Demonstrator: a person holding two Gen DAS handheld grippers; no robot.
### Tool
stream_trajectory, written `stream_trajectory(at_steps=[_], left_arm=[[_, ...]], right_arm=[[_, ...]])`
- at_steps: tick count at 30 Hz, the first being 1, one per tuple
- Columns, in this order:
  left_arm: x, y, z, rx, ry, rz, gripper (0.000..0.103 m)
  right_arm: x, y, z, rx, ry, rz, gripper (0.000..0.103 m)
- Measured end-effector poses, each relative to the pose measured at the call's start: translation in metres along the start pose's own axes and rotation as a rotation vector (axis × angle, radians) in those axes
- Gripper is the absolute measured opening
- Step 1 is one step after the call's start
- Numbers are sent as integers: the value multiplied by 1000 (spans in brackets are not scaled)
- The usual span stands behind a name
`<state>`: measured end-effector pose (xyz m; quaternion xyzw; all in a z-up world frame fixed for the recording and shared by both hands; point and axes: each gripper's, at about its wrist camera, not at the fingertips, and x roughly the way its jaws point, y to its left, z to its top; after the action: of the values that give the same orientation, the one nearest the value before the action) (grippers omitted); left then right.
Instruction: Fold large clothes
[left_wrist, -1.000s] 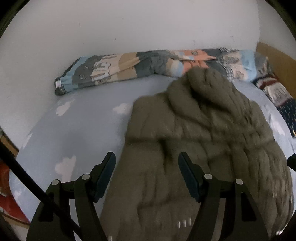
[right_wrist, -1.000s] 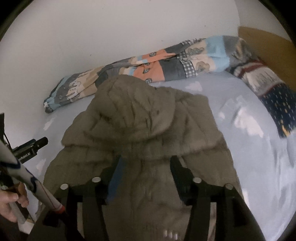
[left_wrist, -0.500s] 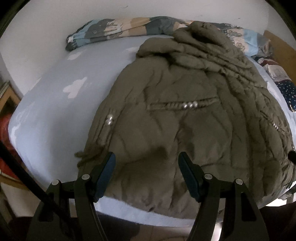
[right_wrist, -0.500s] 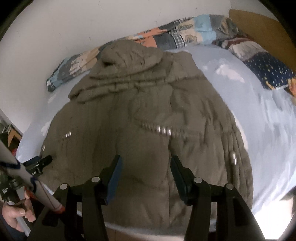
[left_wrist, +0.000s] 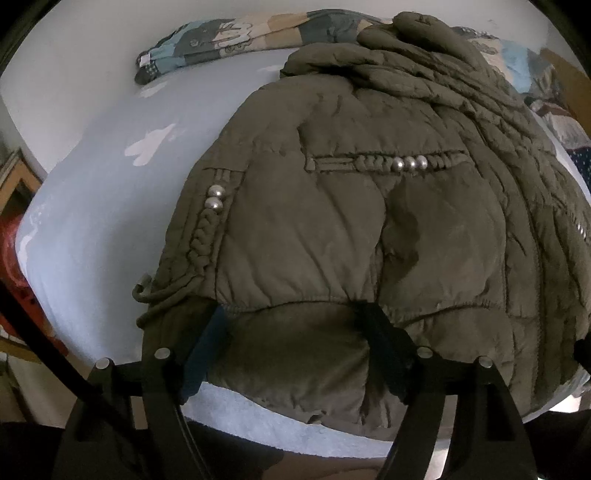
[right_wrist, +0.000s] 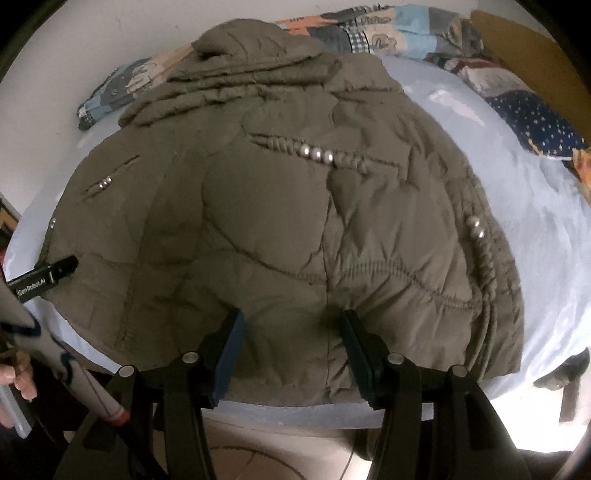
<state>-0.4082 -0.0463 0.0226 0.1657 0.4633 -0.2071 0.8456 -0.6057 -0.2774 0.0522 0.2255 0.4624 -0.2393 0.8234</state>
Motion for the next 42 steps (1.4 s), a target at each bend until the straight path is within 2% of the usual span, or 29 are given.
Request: stream_trajectory(at_steps=[9,17,23,29,37,40,42], left_arm=[[-2,-6,-4,31,-14,20,78],[-2,-13,-9,28,-49,47,79],[-1,-6,-11,28,-54,15,79],[0,-5,-11,34,-57,27,80],[-1,-7,-15,41,-93,28,80],[-1,-7,-17,52,-110,30,81],[0,-5,-17,50,-113,50,93]], right_arm=[[11,-10,0,79,57,40,68],[13,-9,-1,63,57,43,73],[15,-8,-9,34,45,44,77],[15,-6,-13,6,42,45,78],[2,-13,-15,13,12,96,79],[-18,-22,-16,21,-53,123,79],[-25,-26,-15,30,-79,130,79]])
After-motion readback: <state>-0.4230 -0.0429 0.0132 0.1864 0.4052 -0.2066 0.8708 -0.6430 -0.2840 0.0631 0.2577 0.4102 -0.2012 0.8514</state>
